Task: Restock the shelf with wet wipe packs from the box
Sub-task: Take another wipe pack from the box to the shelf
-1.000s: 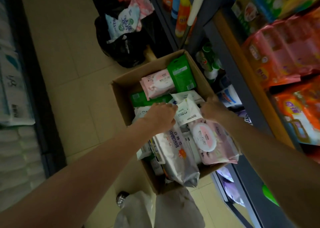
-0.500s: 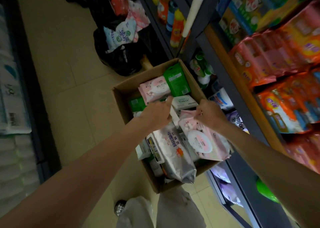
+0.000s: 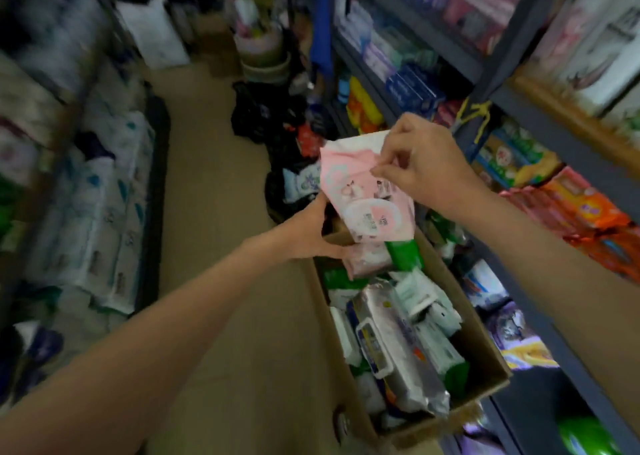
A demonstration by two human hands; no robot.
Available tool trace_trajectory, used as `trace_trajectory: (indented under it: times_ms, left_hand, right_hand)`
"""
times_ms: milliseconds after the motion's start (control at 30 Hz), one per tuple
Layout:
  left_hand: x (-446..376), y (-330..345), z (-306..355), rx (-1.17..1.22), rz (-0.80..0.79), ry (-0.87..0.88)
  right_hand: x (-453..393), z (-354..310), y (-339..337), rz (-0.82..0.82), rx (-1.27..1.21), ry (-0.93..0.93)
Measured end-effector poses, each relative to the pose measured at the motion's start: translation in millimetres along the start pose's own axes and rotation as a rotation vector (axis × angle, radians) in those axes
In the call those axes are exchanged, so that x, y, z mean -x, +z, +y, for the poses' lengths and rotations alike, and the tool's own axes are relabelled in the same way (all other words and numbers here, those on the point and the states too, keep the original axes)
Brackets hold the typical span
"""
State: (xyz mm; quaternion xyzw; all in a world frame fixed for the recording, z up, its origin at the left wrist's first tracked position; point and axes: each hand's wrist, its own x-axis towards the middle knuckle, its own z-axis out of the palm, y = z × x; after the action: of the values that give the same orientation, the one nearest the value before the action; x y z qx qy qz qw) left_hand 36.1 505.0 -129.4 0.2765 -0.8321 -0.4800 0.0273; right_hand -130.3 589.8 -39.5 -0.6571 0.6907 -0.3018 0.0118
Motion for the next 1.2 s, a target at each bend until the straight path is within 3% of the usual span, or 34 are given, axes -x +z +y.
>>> trace_trajectory:
  times_ms: [100, 233, 600, 767, 867, 967, 1033, 1100, 1167, 1200]
  left_hand:
    - [71, -62, 21, 0.048, 0.116, 0.154]
    - [186, -138, 60, 0.106, 0.246, 0.137]
    - [468, -237, 118, 0.290, 0.886, 0.201]
    - [550, -251, 127, 0.421, 1.058, 0.268]
    - [583, -252, 122, 0.449, 1.183, 0.253]
    - [613, -265, 120, 0.397, 1.329, 0.235]
    - [641, -281, 122, 0.270, 1.467, 0.149]
    - [665, -294, 130, 0.133, 1.510, 0.007]
    - [687, -309, 141, 0.010, 1.502, -0.140]
    - [695, -314, 148, -0.048, 1.462, -0.222]
  right_hand:
    - [-31, -90, -26, 0.071, -0.099, -0.175]
    - [-62, -208, -55, 0.096, -0.379, -0.311]
    - [-105, -487, -79, -0.110, -1.091, -0.732]
    - [-107, -586, -70, -0.282, -1.265, -0.908]
    - [-110, -633, -60, -0.349, -1.251, -0.990]
    - [-117, -659, -48, -0.231, -1.147, -1.113]
    - [-122, -673, -32, -0.025, -0.844, -1.334]
    - [-123, -680, -6, 0.279, -0.369, -1.501]
    - [-127, -700, 15, 0.552, -0.038, -1.529]
    - [-126, -713, 22, 0.606, -0.008, -1.533]
